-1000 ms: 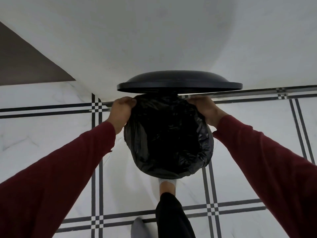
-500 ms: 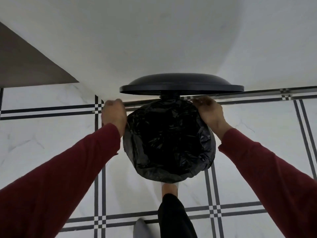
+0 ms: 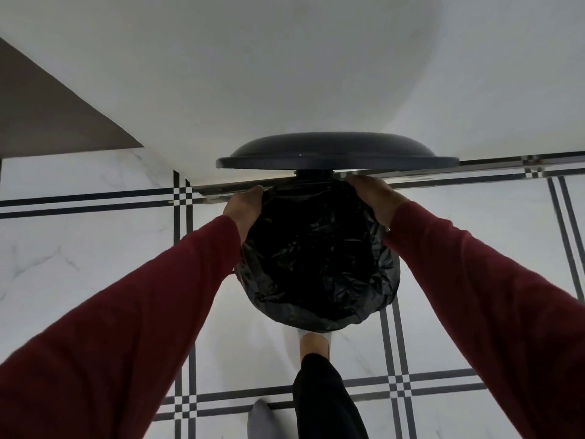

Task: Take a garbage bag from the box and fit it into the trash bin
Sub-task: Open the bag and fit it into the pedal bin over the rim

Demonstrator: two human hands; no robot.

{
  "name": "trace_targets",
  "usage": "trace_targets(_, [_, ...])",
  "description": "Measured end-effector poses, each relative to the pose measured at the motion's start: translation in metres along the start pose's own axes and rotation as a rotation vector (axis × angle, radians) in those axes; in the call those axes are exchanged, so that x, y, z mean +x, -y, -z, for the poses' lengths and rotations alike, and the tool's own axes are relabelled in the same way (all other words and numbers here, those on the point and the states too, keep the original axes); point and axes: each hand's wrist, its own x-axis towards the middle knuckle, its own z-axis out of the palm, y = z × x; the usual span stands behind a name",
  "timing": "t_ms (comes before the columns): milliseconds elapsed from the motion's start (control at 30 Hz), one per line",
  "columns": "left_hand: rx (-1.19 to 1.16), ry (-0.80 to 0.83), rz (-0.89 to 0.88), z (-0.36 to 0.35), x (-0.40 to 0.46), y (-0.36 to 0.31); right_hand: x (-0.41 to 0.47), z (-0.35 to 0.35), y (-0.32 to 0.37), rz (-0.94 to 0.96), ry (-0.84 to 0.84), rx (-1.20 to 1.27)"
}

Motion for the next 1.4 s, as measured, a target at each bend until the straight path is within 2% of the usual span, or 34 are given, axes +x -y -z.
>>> trace_targets(67, [0.06, -0.007, 0.027, 0.001, -0.011, -0.008, 0.004, 0.002, 0.001, -0.029, 0.002, -0.018])
trace_targets(100, [0.139, -0.062, 0.021, 0.001, -0.014, -0.011, 0.001, 0.002, 0.003, -0.031, -0.056, -0.087])
trace_targets(167, [0.273, -0.268, -0.063, 0.0, -0.033, -0.014, -0.026, -0.002, 0.006, 0.028, -0.297, -0.418])
trace_targets(200, [0.263, -0.354, -0.139, -0.001, -0.048, -0.013, -0.046, -0.004, 0.002, 0.126, -0.463, -0.53])
trace_targets(267, [0.218, -0.461, -0.315, -0.001, -0.073, -0.002, -0.097, -0.017, -0.022, 0.529, -0.67, -0.49])
trace_targets(300, [0.22, -0.473, -0.393, -0.001, -0.079, 0.008, -0.118, -0.029, -0.037, 0.713, -0.642, -0.474])
trace_targets(333, [0.226, -0.444, -0.44, -0.003, -0.084, 0.017, -0.13, -0.043, -0.053, 0.803, -0.525, -0.511])
trace_targets(367, [0.226, -0.392, -0.454, -0.005, -0.086, 0.026, -0.133, -0.057, -0.066, 0.801, -0.377, -0.587])
trace_targets(433, [0.26, -0.273, -0.451, -0.012, -0.089, 0.036, -0.117, -0.082, -0.076, 0.608, -0.139, -0.876])
trace_targets(500, [0.368, -0.252, -0.514, -0.016, -0.088, 0.046, -0.086, -0.094, -0.073, 0.37, 0.089, -1.091])
trace_targets(567, [0.445, -0.3, -0.599, -0.018, -0.08, 0.057, -0.053, -0.098, -0.073, 0.153, 0.319, -1.158])
trace_targets(633, [0.5, -0.356, -0.659, -0.022, -0.075, 0.067, -0.028, -0.098, -0.079, 0.041, 0.448, -1.167])
trace_targets(700, [0.551, -0.392, -0.676, -0.026, -0.071, 0.078, -0.01, -0.103, -0.083, 0.058, 0.411, -1.158])
trace_targets(767, [0.586, -0.42, -0.685, -0.027, -0.068, 0.082, 0.004, -0.107, -0.086, 0.134, 0.186, -1.216])
trace_targets(800, [0.598, -0.43, -0.691, -0.028, -0.066, 0.083, 0.007, -0.109, -0.088, 0.133, 0.132, -1.237])
trace_targets(900, [0.604, -0.438, -0.7, -0.028, -0.065, 0.084, 0.008, -0.109, -0.099, -0.048, 0.349, -1.131])
trace_targets(933, [0.598, -0.434, -0.698, -0.028, -0.066, 0.084, 0.008, -0.11, -0.103, -0.097, 0.368, -1.107])
trace_targets(967, [0.592, -0.425, -0.694, -0.027, -0.066, 0.083, 0.012, -0.11, -0.106, -0.101, 0.327, -1.094])
trace_targets(1033, [0.588, -0.42, -0.696, -0.026, -0.065, 0.083, 0.013, -0.111, -0.109, 0.006, 0.161, -1.144])
trace_targets(1067, [0.583, -0.417, -0.701, -0.025, -0.064, 0.083, 0.011, -0.112, -0.109, 0.016, 0.16, -1.168])
trace_targets(1167, [0.55, -0.401, -0.716, -0.024, -0.062, 0.083, -0.009, -0.116, -0.102, -0.044, 0.417, -1.184])
trace_targets(1233, [0.52, -0.363, -0.709, -0.021, -0.062, 0.084, -0.026, -0.117, -0.094, 0.024, 0.409, -1.17])
trace_targets(1333, [0.496, -0.309, -0.674, -0.016, -0.065, 0.077, -0.067, -0.103, -0.073, 0.28, 0.086, -1.131])
trace_targets(1400, [0.549, -0.346, -0.677, -0.011, -0.069, 0.067, -0.105, -0.079, -0.057, 0.513, -0.216, -0.975])
